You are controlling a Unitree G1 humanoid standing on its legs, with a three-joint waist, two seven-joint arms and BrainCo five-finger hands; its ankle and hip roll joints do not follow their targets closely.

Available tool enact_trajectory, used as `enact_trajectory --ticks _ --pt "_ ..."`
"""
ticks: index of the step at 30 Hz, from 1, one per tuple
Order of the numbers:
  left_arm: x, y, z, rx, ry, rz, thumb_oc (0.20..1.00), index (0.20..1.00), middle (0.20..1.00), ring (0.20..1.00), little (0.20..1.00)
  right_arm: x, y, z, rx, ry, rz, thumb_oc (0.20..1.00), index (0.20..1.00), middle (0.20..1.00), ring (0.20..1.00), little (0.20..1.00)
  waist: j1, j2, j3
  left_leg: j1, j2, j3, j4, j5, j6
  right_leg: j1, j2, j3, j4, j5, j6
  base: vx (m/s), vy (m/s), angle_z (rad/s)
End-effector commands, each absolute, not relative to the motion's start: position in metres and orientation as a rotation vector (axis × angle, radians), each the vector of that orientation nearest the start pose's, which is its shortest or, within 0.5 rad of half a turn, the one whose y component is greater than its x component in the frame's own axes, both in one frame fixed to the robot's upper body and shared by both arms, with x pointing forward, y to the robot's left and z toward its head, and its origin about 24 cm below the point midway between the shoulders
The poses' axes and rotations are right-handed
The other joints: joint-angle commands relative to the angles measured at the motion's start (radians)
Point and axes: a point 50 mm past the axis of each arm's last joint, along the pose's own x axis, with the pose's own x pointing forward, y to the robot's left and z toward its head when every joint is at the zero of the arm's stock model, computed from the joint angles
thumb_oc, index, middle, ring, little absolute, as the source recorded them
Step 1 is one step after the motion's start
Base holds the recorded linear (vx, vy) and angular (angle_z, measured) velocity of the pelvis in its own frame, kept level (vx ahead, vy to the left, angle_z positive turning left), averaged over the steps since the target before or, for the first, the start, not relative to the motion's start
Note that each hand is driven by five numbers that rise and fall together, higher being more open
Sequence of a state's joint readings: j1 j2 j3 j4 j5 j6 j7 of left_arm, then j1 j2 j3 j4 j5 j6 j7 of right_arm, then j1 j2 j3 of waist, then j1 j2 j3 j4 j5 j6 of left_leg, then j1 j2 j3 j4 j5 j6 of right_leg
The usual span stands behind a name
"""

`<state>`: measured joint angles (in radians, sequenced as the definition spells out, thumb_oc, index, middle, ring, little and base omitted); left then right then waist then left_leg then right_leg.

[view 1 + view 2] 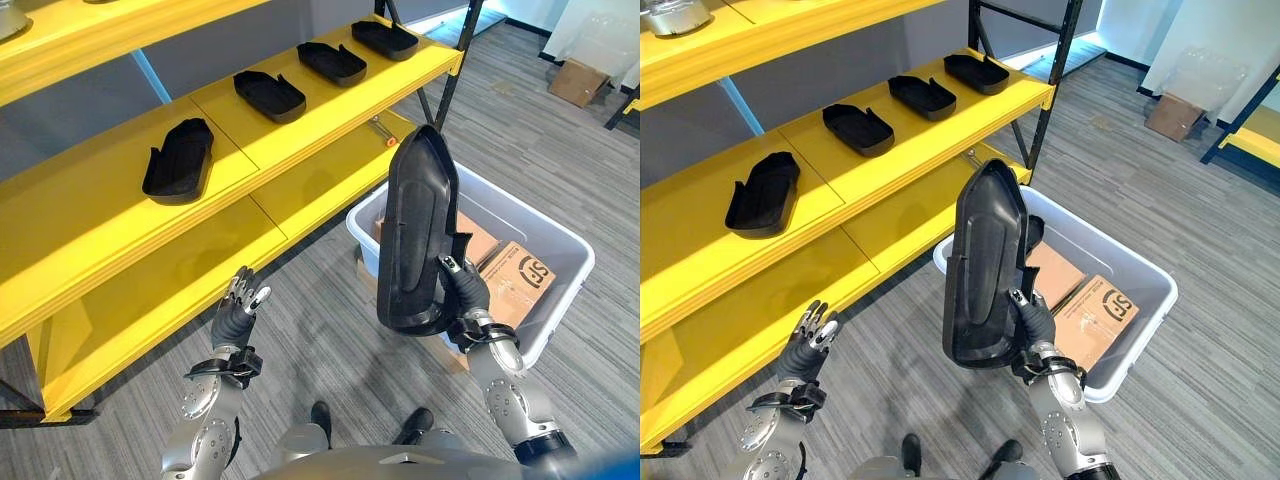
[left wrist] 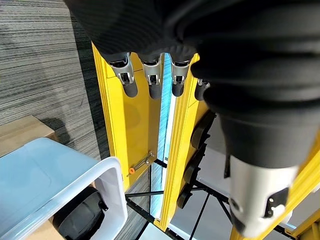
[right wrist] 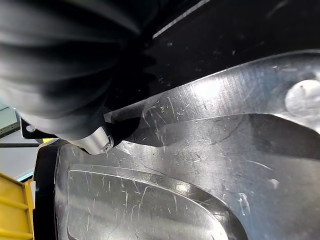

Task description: Move parts from the plastic box to the shelf.

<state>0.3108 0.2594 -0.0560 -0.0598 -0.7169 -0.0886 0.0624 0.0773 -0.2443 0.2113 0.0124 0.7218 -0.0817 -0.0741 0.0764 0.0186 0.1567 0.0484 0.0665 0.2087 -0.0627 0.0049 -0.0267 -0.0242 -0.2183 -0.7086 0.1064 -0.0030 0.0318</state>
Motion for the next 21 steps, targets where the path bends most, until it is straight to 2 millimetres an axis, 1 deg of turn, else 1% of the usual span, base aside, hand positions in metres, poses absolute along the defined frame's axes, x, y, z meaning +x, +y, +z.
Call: enact_trajectory --ticks 1,6,7,9,10,11,12,13,14,15,16,17,18,19,20,21 --pt "0.186 0.217 0.032 -0.383 0.040 0.118 1.000 1.000 1.000 1.000 1.000 0.246 -0.143 0.061 0.519 -0.077 0.159 0.200 0.200 0.200 0.200 0.200 0.028 -0.048 0.002 -0.008 -0.021 -0.023 -0.016 -0.049 0.015 0.092 -0.110 0.059 -0.084 0.104 0.167 0.01 0.128 0.00" --pt "0.189 0.218 0.038 -0.371 0.017 0.109 1.000 1.000 1.000 1.000 1.000 0.249 -0.138 0.064 0.522 -0.079 0.177 0.200 0.200 0.200 0.200 0.200 0.045 -0.056 0.029 -0.047 -0.069 -0.049 0.038 -0.082 0.047 0.084 -0.157 0.070 -0.078 0.153 0.196 0.00 0.168 0.05" --pt "0.190 0.219 0.041 -0.363 0.004 0.108 1.000 1.000 1.000 1.000 1.000 0.250 -0.137 0.065 0.518 -0.083 0.178 0.200 0.200 0.200 0.200 0.200 0.050 -0.056 0.037 -0.062 -0.089 -0.062 0.058 -0.093 0.059 0.077 -0.174 0.080 -0.070 0.169 0.203 0.01 0.230 0.18" --pt "0.191 0.220 0.042 -0.357 0.002 0.111 1.000 1.000 1.000 1.000 1.000 0.249 -0.137 0.064 0.521 -0.078 0.175 0.200 0.200 0.200 0.200 0.200 0.054 -0.056 0.041 -0.070 -0.102 -0.074 0.070 -0.102 0.071 0.075 -0.185 0.095 -0.056 0.174 0.204 0.04 0.199 0.26" --pt "0.191 0.221 0.042 -0.354 -0.002 0.112 1.000 1.000 1.000 1.000 1.000 0.249 -0.138 0.063 0.523 -0.079 0.168 0.200 0.200 0.200 0.200 0.200 0.055 -0.055 0.043 -0.072 -0.107 -0.081 0.073 -0.105 0.078 0.070 -0.192 0.110 -0.036 0.175 0.205 0.07 0.175 0.35" --pt "0.192 0.222 0.042 -0.351 -0.002 0.118 1.000 1.000 1.000 1.000 1.000 0.249 -0.140 0.063 0.529 -0.081 0.159 0.200 0.200 0.200 0.200 0.200 0.050 -0.052 0.045 -0.072 -0.111 -0.091 0.074 -0.108 0.086 0.056 -0.190 0.153 -0.011 0.167 0.199 0.07 0.206 0.43" --pt "0.195 0.224 0.044 -0.347 -0.013 0.120 1.000 1.000 1.000 1.000 1.000 0.250 -0.141 0.066 0.534 -0.097 0.156 0.200 0.200 0.200 0.200 0.200 0.027 -0.045 0.053 -0.080 -0.118 -0.117 0.080 -0.105 0.095 0.009 -0.149 0.293 0.011 0.147 0.179 0.01 0.191 0.52" --pt "0.198 0.223 0.044 -0.346 -0.018 0.114 1.000 1.000 1.000 1.000 1.000 0.250 -0.143 0.067 0.537 -0.108 0.154 0.200 0.200 0.200 0.200 0.200 0.010 -0.043 0.057 -0.098 -0.125 -0.132 0.088 -0.083 0.107 -0.023 -0.114 0.382 0.032 0.130 0.150 0.02 0.202 0.99" --pt "0.199 0.221 0.043 -0.347 -0.016 0.101 1.000 1.000 1.000 1.000 1.000 0.246 -0.147 0.067 0.536 -0.112 0.151 0.200 0.200 0.200 0.200 0.200 -0.009 -0.032 0.058 -0.100 -0.127 -0.159 0.090 -0.078 0.114 -0.056 -0.061 0.466 0.083 0.067 0.122 0.03 0.119 1.32" --pt "0.201 0.218 0.042 -0.342 -0.011 0.085 1.000 1.000 1.000 1.000 1.000 0.244 -0.151 0.066 0.538 -0.116 0.135 0.200 0.200 0.200 0.200 0.200 -0.032 -0.027 0.064 -0.097 -0.135 -0.195 0.090 -0.073 0.121 -0.081 -0.003 0.543 0.145 0.035 0.107 0.08 0.099 1.28" --pt "0.202 0.217 0.042 -0.342 -0.010 0.077 1.000 1.000 1.000 1.000 1.000 0.243 -0.152 0.066 0.542 -0.114 0.140 0.200 0.200 0.200 0.200 0.200 -0.047 -0.022 0.069 -0.096 -0.136 -0.215 0.085 -0.069 0.122 -0.115 0.042 0.581 0.179 0.001 0.094 0.07 0.043 0.79" --pt "0.203 0.216 0.042 -0.339 -0.005 0.071 1.000 1.000 1.000 1.000 1.000 0.243 -0.153 0.067 0.553 -0.116 0.141 0.200 0.200 0.200 0.200 0.200 -0.060 -0.022 0.071 -0.093 -0.137 -0.226 0.080 -0.066 0.122 -0.136 0.092 0.605 0.183 -0.031 0.076 0.04 0.032 0.77" --pt "0.203 0.216 0.042 -0.339 -0.005 0.071 1.000 1.000 1.000 1.000 1.000 0.243 -0.153 0.067 0.553 -0.116 0.141 0.200 0.200 0.200 0.200 0.200 -0.059 -0.021 0.069 -0.096 -0.136 -0.226 0.080 -0.064 0.122 -0.138 0.093 0.605 0.181 -0.029 0.075 0.11 -0.033 0.86" --pt "0.201 0.215 0.040 -0.332 0.007 0.071 1.000 1.000 1.000 1.000 1.000 0.240 -0.153 0.065 0.578 -0.113 0.139 0.200 0.200 0.200 0.200 0.200 -0.078 -0.042 0.077 -0.073 -0.151 -0.243 0.050 -0.061 0.121 -0.197 0.185 0.593 0.107 -0.012 0.057 0.12 -0.065 0.66" --pt "0.201 0.216 0.041 -0.328 0.001 0.072 1.000 1.000 1.000 1.000 1.000 0.240 -0.154 0.064 0.579 -0.112 0.144 0.200 0.200 0.200 0.200 0.200 -0.082 -0.052 0.079 -0.061 -0.160 -0.249 0.039 -0.060 0.120 -0.242 0.213 0.571 0.066 0.013 0.058 0.24 -0.082 0.07" --pt "0.201 0.215 0.040 -0.328 0.004 0.070 1.000 1.000 1.000 1.000 1.000 0.239 -0.156 0.065 0.562 -0.116 0.143 0.200 0.200 0.200 0.200 0.200 -0.105 -0.053 0.085 -0.035 -0.168 -0.276 0.043 -0.071 0.115 -0.286 0.227 0.575 0.029 0.049 0.070 0.26 -0.079 -0.06"
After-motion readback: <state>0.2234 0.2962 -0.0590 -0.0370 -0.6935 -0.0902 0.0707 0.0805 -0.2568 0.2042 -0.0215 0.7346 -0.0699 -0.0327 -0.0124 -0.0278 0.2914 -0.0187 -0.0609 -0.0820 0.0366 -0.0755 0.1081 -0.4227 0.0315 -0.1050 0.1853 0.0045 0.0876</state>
